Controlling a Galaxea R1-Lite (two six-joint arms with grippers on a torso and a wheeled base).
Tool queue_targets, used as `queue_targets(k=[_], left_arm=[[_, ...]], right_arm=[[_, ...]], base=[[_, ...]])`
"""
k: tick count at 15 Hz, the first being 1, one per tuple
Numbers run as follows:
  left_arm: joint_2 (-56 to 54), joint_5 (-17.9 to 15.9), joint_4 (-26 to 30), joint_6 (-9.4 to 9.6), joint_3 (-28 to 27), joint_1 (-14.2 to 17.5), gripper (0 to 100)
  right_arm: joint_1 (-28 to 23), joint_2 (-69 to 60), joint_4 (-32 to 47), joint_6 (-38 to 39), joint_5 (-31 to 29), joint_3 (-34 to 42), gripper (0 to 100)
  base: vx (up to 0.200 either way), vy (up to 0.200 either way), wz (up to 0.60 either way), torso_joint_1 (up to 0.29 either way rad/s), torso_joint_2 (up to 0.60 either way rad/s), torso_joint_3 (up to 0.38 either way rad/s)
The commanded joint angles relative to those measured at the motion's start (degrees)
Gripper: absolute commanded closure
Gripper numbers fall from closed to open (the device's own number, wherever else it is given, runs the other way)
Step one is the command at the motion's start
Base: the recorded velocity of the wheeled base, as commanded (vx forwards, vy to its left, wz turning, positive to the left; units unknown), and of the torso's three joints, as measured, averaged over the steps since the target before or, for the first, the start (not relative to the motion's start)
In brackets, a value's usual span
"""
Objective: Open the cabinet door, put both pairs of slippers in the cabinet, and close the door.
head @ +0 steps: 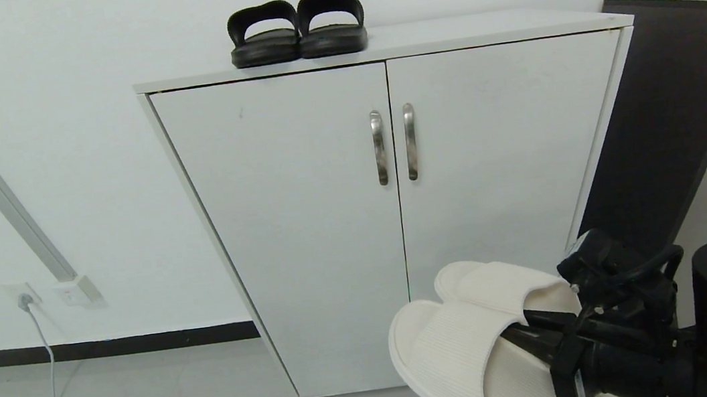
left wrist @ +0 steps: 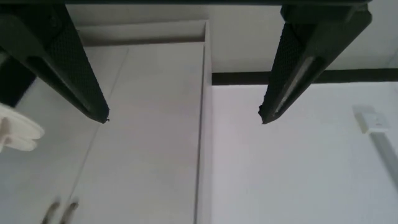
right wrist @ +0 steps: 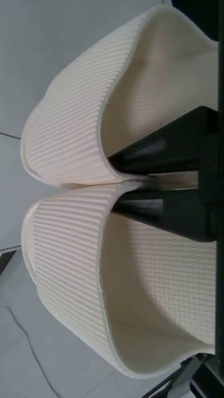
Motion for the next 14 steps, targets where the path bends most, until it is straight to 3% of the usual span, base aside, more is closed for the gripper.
queue_targets(k=[1, 3, 4, 7, 10, 12, 14], left_arm=[[21.7, -6.3, -8.2, -0.4, -4.7, -0.3, 0], [33.8, -12.4, -19.7, -0.31, -5.5, -0.3, 0], [38.9, -14.8, -23.8, -0.22, -6.3, -1.9, 0], [50.7, -14.9, -29.3, -0.31, -10.7, -11.6, 0], [60.8, -10.0, -33.7, -0.66, -16.7, -23.4, 0], [68.6, -6.2, -37.2, -0.92, -22.0, -29.9, 0], [74.5, -4.0, -39.5, -1.1, -27.6, -34.5, 0]], right_arm=[[0.1, 1.4, -0.2, 0.0, 0.0, 0.0, 100], [0.5, 1.3, -2.9, -0.1, -0.3, 0.4, 100], [0.5, 1.3, -3.9, -0.1, -0.5, 0.7, 100], [0.8, 1.2, -4.0, -0.4, -0.6, 1.0, 100], [0.8, 1.8, -4.1, -0.1, -0.6, 0.9, 100], [0.7, 1.8, -4.1, -0.1, -0.6, 1.0, 100], [0.7, 1.9, -4.1, -0.2, -0.6, 1.1, 100]], base=[[0.0, 0.0, 0.0, 0.0, 0.0, 0.0], [0.0, 0.0, 0.0, 0.0, 0.0, 0.0], [0.0, 0.0, 0.0, 0.0, 0.0, 0.0], [0.0, 0.0, 0.0, 0.0, 0.0, 0.0], [0.0, 0.0, 0.0, 0.0, 0.0, 0.0], [0.0, 0.0, 0.0, 0.0, 0.0, 0.0], [0.0, 0.0, 0.0, 0.0, 0.0, 0.0]])
